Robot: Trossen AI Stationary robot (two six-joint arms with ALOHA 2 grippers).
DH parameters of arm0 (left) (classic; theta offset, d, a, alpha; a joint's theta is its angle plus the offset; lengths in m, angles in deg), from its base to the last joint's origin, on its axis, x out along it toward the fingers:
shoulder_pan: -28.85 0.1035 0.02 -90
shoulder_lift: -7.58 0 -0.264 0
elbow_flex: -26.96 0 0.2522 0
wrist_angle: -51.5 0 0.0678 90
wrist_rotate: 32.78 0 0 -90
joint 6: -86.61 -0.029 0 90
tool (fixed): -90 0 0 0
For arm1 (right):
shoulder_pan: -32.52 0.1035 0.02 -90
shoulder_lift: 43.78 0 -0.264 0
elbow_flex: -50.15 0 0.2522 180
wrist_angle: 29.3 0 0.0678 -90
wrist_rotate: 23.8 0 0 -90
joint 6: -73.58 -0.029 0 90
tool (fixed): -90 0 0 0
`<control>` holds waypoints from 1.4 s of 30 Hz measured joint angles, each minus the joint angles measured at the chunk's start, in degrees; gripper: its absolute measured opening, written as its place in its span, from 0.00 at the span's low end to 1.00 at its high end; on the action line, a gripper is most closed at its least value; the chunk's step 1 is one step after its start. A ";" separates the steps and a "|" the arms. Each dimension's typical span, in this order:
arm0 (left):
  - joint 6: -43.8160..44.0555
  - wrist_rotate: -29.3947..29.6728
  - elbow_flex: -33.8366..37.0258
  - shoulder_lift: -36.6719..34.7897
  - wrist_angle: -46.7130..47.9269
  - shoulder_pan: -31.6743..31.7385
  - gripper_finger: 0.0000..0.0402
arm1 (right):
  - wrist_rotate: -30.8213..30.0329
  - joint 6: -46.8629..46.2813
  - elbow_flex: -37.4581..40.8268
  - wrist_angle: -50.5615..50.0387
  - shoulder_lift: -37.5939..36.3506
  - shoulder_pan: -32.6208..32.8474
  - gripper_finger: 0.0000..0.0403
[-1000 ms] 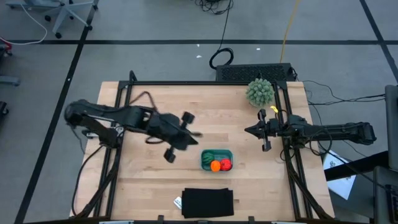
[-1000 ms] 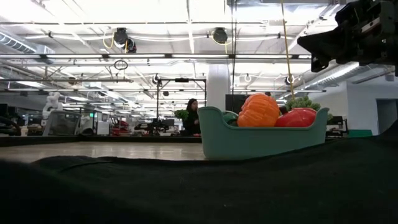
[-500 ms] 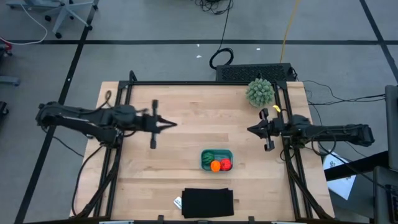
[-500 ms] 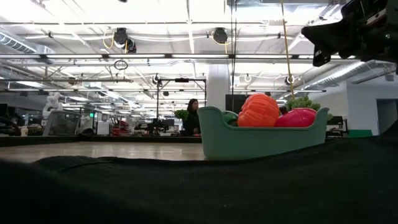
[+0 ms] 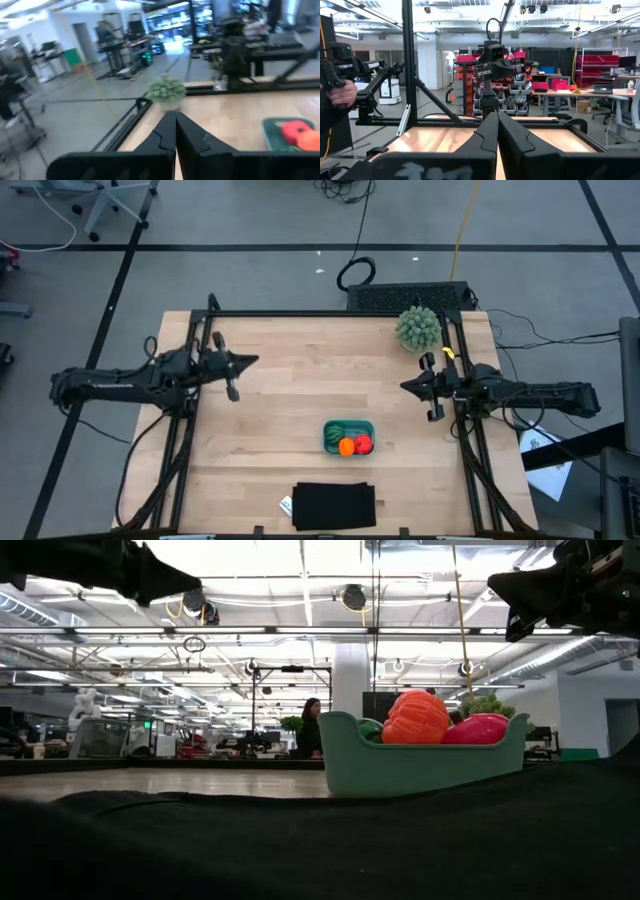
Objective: Pick and placing Produce into tupperware
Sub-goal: Return to Home Position
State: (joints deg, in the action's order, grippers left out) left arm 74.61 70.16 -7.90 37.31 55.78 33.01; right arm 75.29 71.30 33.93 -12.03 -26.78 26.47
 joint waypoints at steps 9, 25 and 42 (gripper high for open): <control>4.71 -11.41 1.41 -3.92 5.60 0.18 0.00 | 0.00 -0.24 -0.01 0.01 -1.21 0.01 0.00; -4.49 -0.01 5.89 -7.93 5.08 -12.44 0.00 | 0.01 -0.82 0.00 -1.22 -1.80 0.01 0.00; -3.78 -19.02 14.26 -13.80 2.86 -6.95 0.00 | 0.46 0.00 0.00 -2.81 -1.80 0.06 0.00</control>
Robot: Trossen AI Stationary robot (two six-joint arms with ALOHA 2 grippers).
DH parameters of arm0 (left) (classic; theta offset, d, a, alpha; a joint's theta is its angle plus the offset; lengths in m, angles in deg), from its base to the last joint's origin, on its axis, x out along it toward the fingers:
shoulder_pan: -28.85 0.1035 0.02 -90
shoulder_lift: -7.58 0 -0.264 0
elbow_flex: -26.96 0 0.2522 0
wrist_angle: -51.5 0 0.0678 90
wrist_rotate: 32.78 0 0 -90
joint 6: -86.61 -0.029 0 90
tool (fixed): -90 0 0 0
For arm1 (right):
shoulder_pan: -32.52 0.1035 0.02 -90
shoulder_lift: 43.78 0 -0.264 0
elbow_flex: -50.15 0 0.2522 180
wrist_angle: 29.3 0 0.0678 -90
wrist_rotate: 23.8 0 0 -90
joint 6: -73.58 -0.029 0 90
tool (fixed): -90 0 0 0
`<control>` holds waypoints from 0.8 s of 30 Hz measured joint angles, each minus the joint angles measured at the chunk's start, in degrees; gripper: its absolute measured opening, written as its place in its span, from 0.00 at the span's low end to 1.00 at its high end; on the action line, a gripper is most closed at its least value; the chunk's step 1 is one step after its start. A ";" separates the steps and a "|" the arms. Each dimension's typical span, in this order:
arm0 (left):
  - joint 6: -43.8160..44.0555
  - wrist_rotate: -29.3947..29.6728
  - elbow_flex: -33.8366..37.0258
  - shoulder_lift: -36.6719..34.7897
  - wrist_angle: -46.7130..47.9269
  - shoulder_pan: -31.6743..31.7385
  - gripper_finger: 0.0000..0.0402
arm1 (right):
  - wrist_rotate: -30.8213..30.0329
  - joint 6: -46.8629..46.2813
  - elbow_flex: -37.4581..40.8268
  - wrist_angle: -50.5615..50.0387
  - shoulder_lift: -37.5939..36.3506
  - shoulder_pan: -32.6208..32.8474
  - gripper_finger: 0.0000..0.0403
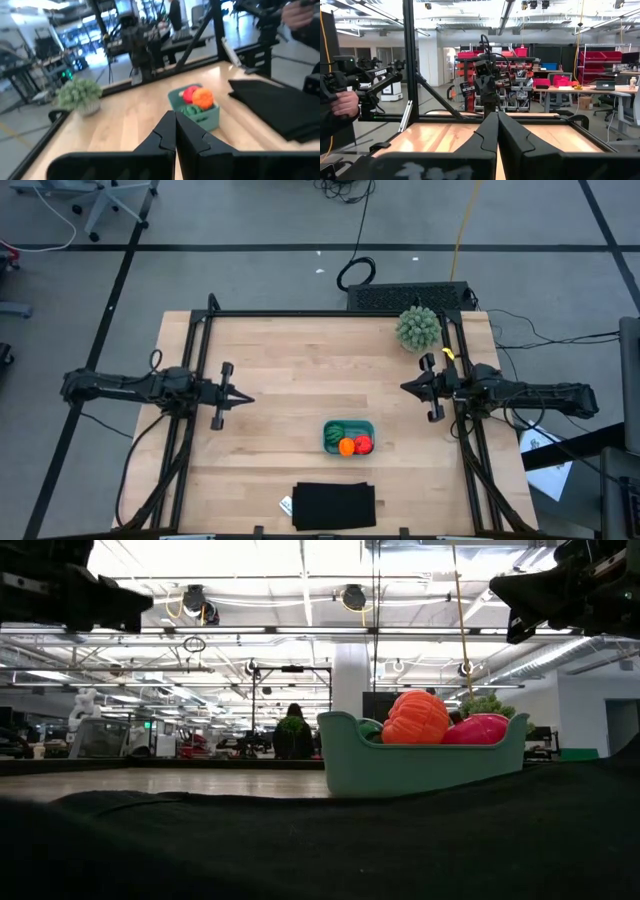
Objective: Pick and placing Produce into tupperware
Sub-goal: Return to Home Position
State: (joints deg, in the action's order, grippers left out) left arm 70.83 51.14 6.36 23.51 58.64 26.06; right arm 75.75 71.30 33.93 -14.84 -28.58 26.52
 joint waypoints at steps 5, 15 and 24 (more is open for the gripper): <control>0.95 1.32 0.01 0.00 3.56 0.24 0.00 | 0.02 0.12 -0.01 -2.01 0.04 0.00 0.00; 1.01 5.67 0.01 0.02 7.02 0.22 0.00 | 0.09 0.41 -0.02 -2.86 0.04 0.00 0.00; 2.83 5.68 0.01 0.18 8.76 0.19 0.01 | 0.04 0.60 -0.02 -2.86 0.04 0.00 0.00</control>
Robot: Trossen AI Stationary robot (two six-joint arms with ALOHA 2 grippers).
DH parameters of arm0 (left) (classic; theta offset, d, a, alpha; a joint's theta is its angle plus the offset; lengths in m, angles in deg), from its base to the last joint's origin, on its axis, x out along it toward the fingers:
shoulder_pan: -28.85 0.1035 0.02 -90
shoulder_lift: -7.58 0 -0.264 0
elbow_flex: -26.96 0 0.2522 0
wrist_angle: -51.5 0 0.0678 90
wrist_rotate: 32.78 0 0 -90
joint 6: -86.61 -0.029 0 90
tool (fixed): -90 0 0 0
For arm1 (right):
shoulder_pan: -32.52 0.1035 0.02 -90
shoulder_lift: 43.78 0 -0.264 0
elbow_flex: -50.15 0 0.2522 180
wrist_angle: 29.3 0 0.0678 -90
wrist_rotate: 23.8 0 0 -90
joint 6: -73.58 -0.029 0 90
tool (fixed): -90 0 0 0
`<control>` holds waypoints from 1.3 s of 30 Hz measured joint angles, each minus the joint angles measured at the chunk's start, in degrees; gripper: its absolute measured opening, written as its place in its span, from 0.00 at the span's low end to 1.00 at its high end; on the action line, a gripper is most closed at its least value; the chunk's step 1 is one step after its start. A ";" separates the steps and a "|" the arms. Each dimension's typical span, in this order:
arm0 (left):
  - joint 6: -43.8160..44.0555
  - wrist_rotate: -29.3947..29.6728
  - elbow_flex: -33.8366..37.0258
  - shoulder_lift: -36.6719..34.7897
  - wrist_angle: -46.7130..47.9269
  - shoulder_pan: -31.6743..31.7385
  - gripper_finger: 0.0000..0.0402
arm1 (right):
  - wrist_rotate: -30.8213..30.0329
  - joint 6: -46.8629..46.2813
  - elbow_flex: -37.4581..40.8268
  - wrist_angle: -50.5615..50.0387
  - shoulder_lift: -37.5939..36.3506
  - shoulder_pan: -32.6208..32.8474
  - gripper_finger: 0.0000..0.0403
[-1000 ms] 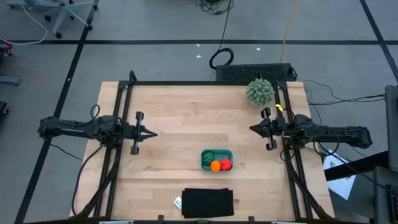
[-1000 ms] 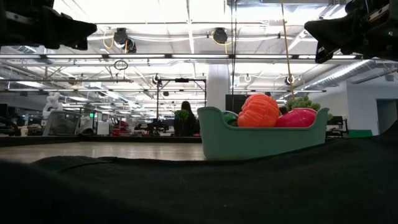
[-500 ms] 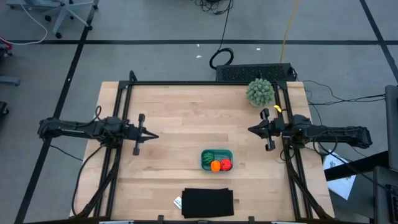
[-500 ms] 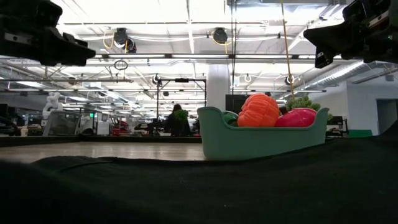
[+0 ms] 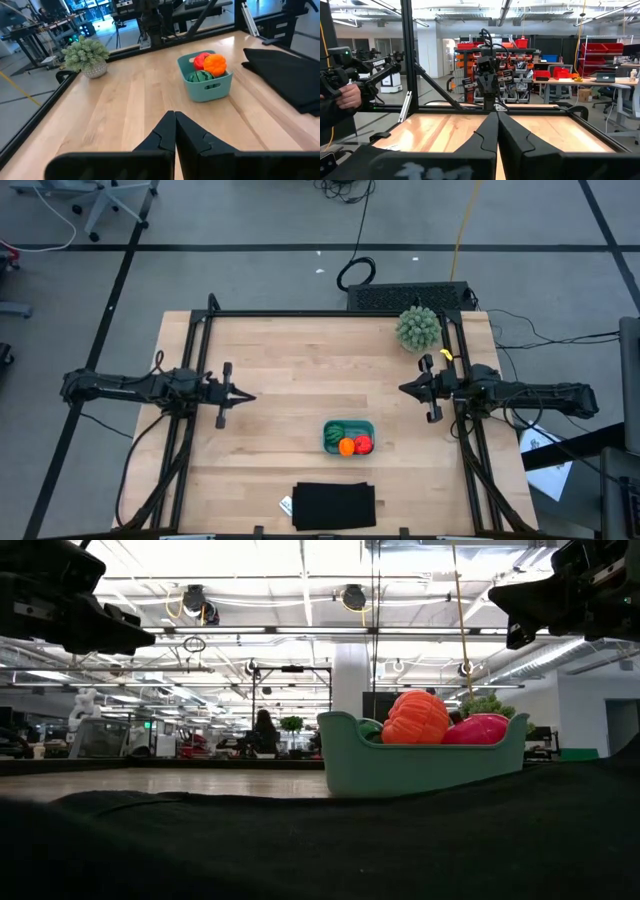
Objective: Pick and placing Produce into tupperware
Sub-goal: Return to Home Position
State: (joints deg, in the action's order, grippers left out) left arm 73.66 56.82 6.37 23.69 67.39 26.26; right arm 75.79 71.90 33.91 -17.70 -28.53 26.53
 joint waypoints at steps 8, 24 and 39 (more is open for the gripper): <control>1.39 2.37 0.00 -0.01 -0.09 0.00 0.01 | -2.06 0.62 0.00 0.53 0.00 0.00 0.00; 4.31 3.32 -0.02 0.00 1.15 0.00 0.00 | -3.43 0.91 0.00 0.94 0.02 -0.02 0.00; 4.29 3.34 -0.02 -0.01 1.13 0.00 0.01 | -3.36 1.08 0.00 0.88 0.03 -0.02 0.00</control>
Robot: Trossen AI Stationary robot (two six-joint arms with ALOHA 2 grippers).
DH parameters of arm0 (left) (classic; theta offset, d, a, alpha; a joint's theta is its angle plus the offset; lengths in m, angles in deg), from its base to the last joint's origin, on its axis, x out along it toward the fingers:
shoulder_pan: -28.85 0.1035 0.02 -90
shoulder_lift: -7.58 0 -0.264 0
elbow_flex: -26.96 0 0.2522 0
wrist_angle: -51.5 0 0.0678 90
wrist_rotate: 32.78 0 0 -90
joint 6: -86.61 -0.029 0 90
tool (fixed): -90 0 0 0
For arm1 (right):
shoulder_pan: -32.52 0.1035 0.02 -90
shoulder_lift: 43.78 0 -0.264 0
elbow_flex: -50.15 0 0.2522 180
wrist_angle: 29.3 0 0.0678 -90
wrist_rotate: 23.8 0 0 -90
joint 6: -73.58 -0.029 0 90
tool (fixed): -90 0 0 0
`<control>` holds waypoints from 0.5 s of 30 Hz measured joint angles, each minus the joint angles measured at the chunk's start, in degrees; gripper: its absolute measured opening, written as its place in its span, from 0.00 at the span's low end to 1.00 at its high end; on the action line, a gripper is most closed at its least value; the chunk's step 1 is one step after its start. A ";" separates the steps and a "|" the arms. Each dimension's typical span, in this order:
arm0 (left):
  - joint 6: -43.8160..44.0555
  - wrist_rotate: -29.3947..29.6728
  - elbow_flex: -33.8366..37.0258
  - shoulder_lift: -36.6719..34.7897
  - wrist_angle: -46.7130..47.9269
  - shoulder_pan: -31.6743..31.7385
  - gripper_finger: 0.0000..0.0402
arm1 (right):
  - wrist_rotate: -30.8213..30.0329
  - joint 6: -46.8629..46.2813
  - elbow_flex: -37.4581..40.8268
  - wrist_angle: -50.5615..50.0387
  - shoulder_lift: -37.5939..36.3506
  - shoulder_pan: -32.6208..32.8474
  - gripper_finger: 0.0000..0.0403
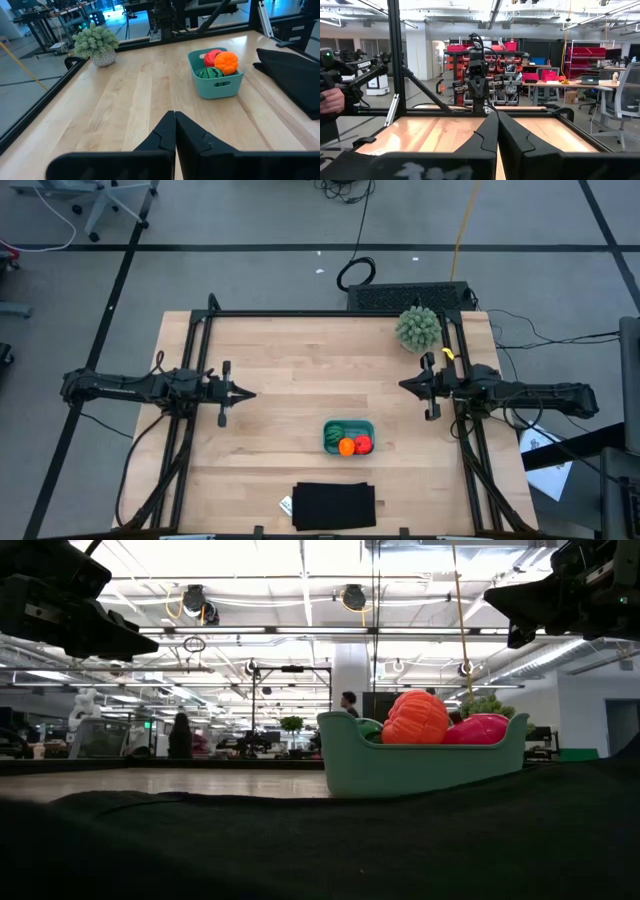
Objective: Pick and placing Produce into tupperware
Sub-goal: Return to Home Position
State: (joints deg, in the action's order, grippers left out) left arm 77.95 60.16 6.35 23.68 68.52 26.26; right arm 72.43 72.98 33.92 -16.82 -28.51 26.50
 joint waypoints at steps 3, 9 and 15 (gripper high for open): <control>0.00 0.04 0.00 0.00 0.00 0.00 0.01 | 0.02 0.28 -0.01 -1.22 0.02 0.00 0.00; -0.04 0.08 0.00 0.00 0.00 0.00 0.05 | 0.02 1.32 -0.01 -1.34 0.02 0.00 0.00; -0.60 0.08 0.00 0.00 -0.02 0.00 0.02 | 0.02 1.32 0.02 -1.27 0.02 0.00 0.00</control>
State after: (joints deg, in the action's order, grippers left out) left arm 77.35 60.24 6.35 23.68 68.50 26.26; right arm 72.45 74.29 33.93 -18.09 -28.49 26.50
